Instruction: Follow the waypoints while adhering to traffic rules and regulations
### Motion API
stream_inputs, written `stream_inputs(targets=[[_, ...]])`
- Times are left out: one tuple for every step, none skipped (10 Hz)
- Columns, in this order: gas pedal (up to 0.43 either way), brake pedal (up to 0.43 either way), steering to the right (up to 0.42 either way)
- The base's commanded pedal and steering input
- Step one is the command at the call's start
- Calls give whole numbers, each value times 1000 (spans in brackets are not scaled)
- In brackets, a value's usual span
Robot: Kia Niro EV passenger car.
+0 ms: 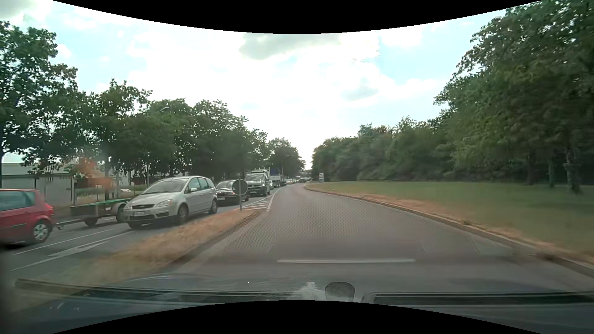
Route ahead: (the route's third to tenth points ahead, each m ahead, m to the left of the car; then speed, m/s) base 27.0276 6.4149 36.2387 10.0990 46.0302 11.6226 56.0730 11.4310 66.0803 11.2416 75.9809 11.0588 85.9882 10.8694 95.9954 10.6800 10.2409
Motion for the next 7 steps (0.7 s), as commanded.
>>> stream_inputs(targets=[[110,0,-21],[98,0,-23],[98,0,-26],[87,0,-31],[87,0,-33],[79,0,-32],[79,0,-31]])
